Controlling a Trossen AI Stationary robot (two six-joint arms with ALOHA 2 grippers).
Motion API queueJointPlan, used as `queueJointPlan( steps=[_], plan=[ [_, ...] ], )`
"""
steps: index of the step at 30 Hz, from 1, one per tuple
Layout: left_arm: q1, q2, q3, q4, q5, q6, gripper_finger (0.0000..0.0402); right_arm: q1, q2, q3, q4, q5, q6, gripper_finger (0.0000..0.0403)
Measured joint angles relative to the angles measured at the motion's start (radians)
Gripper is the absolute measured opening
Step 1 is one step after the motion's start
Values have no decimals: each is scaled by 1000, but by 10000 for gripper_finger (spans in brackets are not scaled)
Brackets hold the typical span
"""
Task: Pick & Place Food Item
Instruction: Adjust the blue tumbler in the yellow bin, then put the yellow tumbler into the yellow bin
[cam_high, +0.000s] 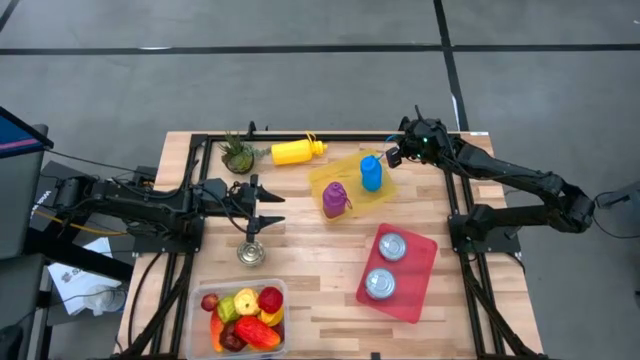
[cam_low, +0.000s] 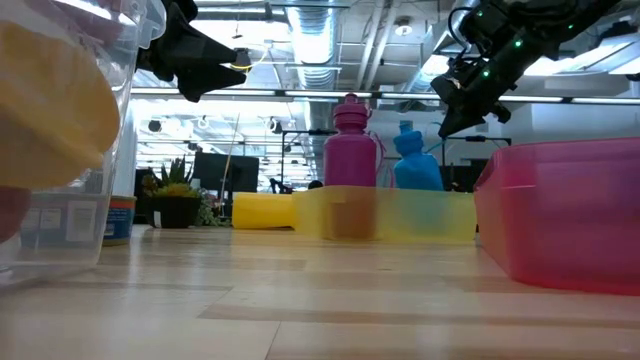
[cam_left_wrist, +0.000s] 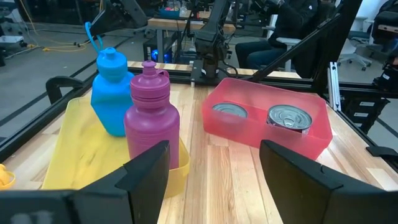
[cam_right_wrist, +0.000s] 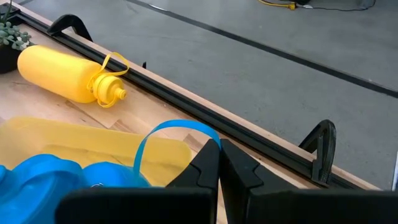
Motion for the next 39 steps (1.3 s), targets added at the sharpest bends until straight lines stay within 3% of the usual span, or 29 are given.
queueJointPlan(
  steps=[5,9,22,26,39],
  plan=[
    [0,0,0,0,0,0,241,1,0,0,0,6,1,1],
    [0,0,0,-1,0,0,241,1,0,0,0,68,34,19],
    [0,0,0,-2,0,0,241,-13,-2,0,-23,102,39,209],
    [0,0,0,-2,0,0,241,-13,-2,0,-23,85,39,249],
    [0,0,0,-2,0,0,241,-13,-2,0,-20,45,54,255]
  ],
)
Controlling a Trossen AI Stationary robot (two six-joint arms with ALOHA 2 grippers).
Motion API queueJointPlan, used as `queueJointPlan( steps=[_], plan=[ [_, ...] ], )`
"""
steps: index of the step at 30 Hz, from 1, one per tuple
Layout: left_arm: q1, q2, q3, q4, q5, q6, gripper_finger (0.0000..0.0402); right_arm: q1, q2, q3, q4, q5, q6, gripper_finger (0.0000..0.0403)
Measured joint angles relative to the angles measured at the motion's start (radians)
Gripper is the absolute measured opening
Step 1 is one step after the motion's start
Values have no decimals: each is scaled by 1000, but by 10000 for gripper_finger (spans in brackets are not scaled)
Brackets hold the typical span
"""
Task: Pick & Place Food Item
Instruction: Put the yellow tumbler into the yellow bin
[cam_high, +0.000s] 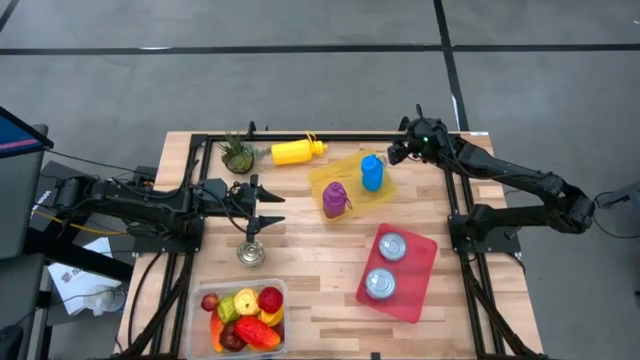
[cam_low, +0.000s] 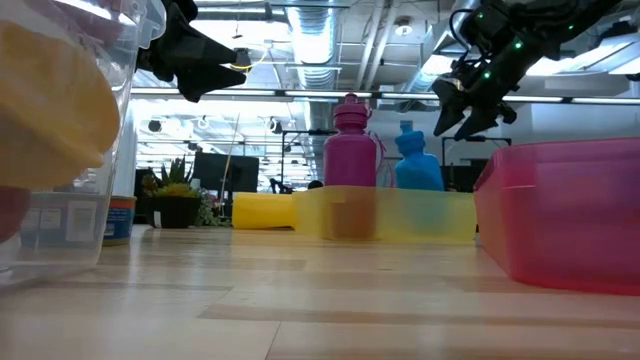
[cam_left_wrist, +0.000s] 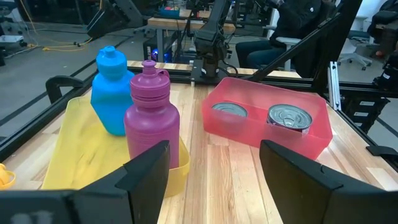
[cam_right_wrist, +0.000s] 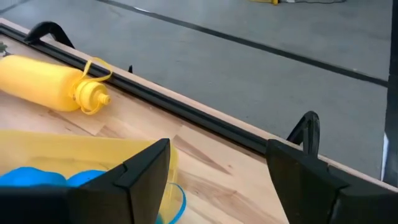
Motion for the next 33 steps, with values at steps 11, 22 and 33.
queueJointPlan(
  steps=[11,22,33],
  plan=[
    [1,0,0,-1,0,-20,241,52,0,0,189,-134,-62,255],
    [86,142,222,-310,-71,13,241,206,0,0,349,-337,-215,255],
    [255,450,678,-867,-126,175,256,393,0,0,337,-339,-245,255]
  ],
)
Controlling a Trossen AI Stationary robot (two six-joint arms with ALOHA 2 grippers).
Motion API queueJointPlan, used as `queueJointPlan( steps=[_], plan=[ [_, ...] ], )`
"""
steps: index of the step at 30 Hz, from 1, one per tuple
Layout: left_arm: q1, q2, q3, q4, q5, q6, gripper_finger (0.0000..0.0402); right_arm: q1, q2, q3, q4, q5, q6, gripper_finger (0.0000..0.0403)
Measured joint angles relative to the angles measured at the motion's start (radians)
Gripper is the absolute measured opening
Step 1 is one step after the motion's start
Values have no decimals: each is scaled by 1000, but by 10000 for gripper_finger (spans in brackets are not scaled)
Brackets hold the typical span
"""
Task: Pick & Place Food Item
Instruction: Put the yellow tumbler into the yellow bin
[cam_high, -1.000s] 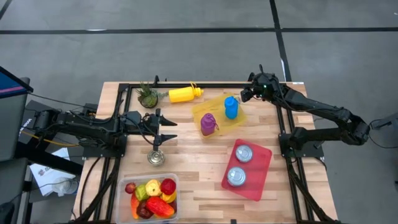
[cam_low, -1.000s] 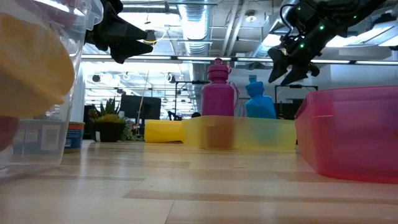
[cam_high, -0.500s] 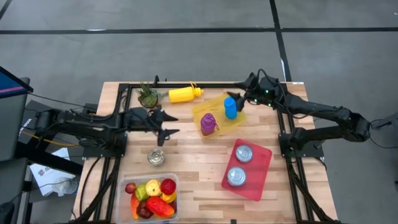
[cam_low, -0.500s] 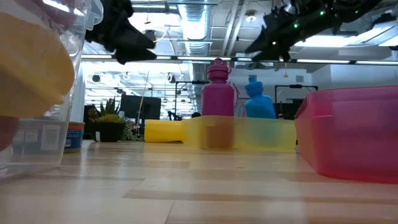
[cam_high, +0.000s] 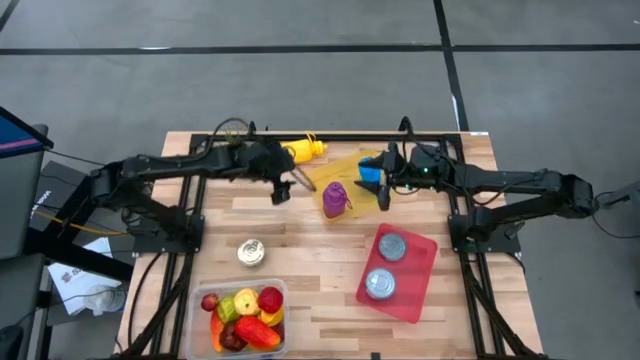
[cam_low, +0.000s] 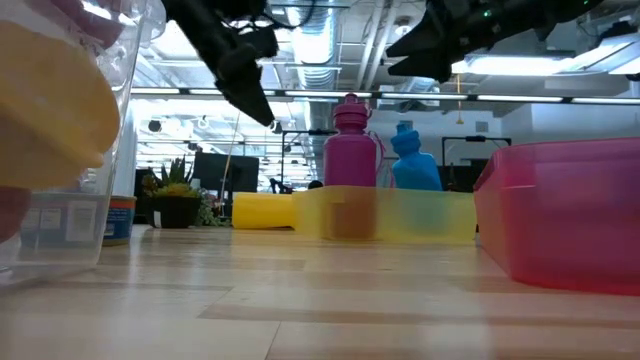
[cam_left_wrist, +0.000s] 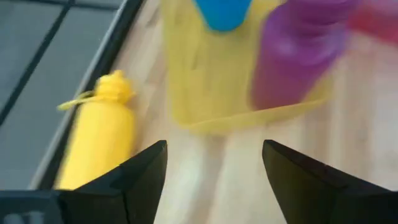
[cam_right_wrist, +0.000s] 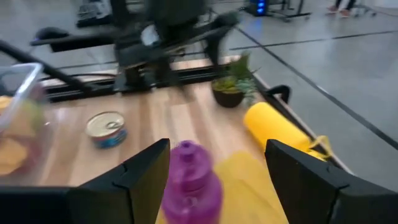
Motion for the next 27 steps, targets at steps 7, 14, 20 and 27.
queueJointPlan(
  steps=[7,14,20,27],
  plan=[
    [73,47,130,-10,-231,155,280,72,-13,0,-59,2,-2,255],
    [129,60,167,-130,-209,241,268,114,-50,0,-138,3,-1,255],
    [195,174,245,-274,-116,193,306,140,-82,0,-157,3,-1,255],
    [217,302,365,-264,-65,170,355,146,-92,0,-177,3,6,255]
  ],
)
